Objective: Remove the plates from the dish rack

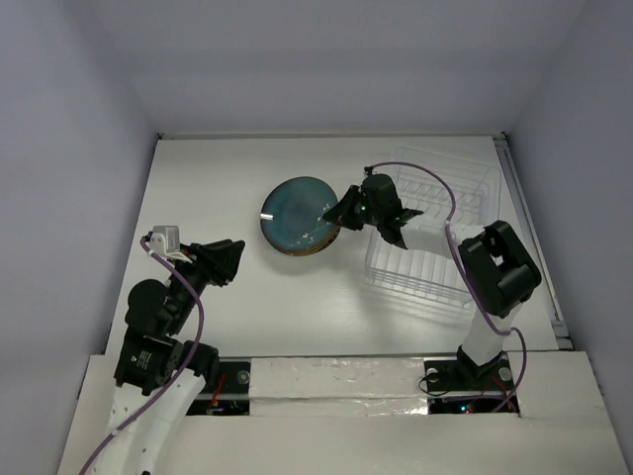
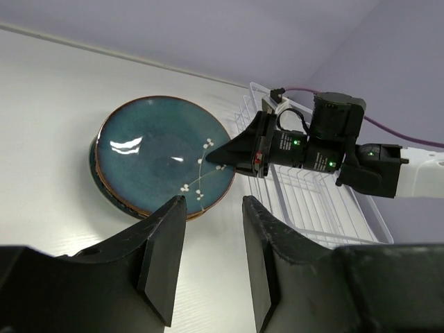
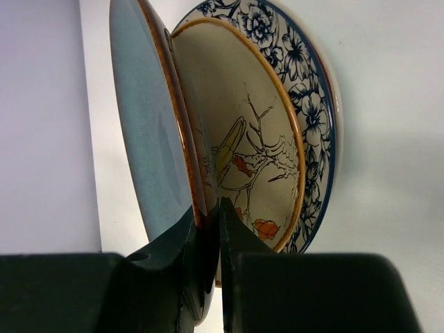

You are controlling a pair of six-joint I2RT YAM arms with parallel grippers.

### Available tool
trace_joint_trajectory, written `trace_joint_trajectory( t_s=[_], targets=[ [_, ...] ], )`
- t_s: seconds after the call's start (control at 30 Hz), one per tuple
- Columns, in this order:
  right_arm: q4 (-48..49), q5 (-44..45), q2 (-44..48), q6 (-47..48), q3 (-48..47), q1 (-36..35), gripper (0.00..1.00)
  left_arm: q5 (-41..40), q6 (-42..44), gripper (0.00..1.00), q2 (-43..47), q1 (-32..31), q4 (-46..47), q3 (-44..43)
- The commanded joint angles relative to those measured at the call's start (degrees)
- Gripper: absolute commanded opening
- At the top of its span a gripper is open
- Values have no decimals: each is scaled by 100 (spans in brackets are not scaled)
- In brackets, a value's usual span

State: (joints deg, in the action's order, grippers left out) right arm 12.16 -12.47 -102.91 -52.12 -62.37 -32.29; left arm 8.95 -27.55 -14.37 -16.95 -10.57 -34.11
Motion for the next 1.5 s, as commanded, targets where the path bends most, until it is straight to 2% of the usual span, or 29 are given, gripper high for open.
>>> trace_joint_trajectory(
  t_s=[0.0,0.1,0.13,0.2,0.3,0.33,0.43,0.53,0.7,0.83,0.9,1.03,1.1,1.17,1.2,1.33,1.47],
  targets=[
    [1561,-423,140,-386,-65,-93,0,10,4,35,-22,34,222,-122],
    [1526,-362,149,-387,23,-93,4,10,4,35,-13,34,231,-122],
    [1421,-344,149,-361,32,-93,10,10,4,35,-13,34,231,-122],
    [1219,-300,157,-230,14,-93,17,19,4,35,-13,34,222,-122],
    [719,-116,236,86,-21,-146,32,28,4,35,13,34,231,-114],
    [482,-72,263,157,-38,-146,43,37,-5,35,13,34,231,-114],
    [340,-185,281,333,-12,-146,61,28,-5,35,31,34,248,-105],
    [-2,-177,272,544,-65,-198,70,45,-5,35,40,34,248,-105],
    [-661,419,517,1018,-187,-251,81,37,-13,35,49,34,239,-105],
    [-1942,1202,544,1563,-713,-435,95,37,-5,35,48,34,239,-114],
    [-2252,1667,535,1730,-873,-488,97,37,-5,35,57,34,231,-114],
    [-2079,1704,727,1845,-812,-488,99,19,4,36,57,34,222,-131],
    [-1973,1643,904,1933,-733,-541,98,10,13,38,57,34,222,-131],
    [-1946,1669,1245,2003,-750,-603,90,-16,13,41,31,34,213,-131],
    [-1928,1695,1387,2091,-768,-664,84,-25,13,46,22,34,196,-140],
    [-1841,1757,2291,2302,-672,-664,0,-25,30,60,22,87,196,-149],
    [-1586,1774,3652,2627,-259,-664,0,-121,66,73,127,87,178,-175]
  ],
)
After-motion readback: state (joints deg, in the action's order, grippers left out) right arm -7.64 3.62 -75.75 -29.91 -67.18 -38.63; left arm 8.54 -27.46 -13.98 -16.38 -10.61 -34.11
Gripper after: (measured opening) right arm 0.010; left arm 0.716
